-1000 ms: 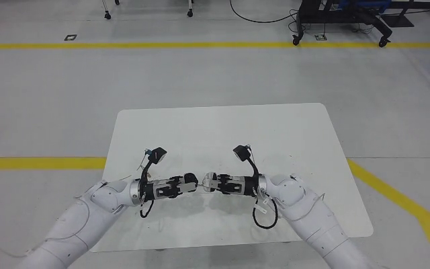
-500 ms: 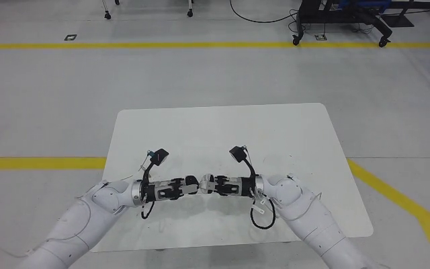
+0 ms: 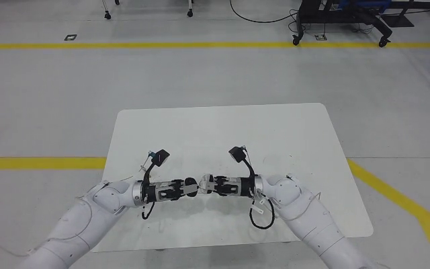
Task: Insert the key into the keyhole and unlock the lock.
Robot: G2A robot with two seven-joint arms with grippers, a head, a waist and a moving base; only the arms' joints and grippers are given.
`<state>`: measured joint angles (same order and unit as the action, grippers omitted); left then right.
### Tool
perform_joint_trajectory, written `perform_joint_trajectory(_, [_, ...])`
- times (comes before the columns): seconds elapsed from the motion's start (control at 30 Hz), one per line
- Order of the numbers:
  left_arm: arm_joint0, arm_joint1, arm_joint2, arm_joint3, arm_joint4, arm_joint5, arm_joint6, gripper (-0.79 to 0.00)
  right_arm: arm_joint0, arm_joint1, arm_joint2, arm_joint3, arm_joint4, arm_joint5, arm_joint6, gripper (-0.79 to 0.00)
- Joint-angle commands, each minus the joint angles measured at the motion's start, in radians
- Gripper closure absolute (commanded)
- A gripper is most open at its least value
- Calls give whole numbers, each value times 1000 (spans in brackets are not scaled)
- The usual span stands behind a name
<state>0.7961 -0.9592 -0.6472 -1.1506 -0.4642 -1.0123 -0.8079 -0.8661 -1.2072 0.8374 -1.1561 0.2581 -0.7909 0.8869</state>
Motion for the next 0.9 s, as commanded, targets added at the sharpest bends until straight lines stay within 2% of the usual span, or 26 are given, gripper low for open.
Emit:
perform_joint_trajectory(0.0, [-1,0,1,1,-1,0,0,0,-1,0,3,-1,-2,-2,-1,-71])
perform_joint_trajectory(0.03, [-1,0,2,1,-1,0,0,0,-2,1,5,-2,-3,-3,-2,-126])
perform_joint_trajectory(0.07, [-2,0,2,2,-2,0,0,0,-4,1,7,-2,-3,-3,-3,-148])
perform_joint_trajectory(0.2, [-2,1,-3,4,-6,0,0,0,-10,3,16,-5,-2,-5,-5,-194])
perform_joint_trajectory(0.57, [4,2,-15,2,-7,0,0,0,-18,5,25,-15,-1,5,4,-95])
perform_joint_trajectory(0.6, [4,2,-17,1,-6,0,0,0,-18,5,26,-15,-1,5,4,-68])
perform_joint_trajectory(0.63, [5,2,-18,1,-5,0,0,0,-18,5,26,-15,-1,6,4,-6])
perform_joint_trajectory(0.87, [6,1,-20,1,3,0,0,0,-18,2,22,-13,3,9,8,0])
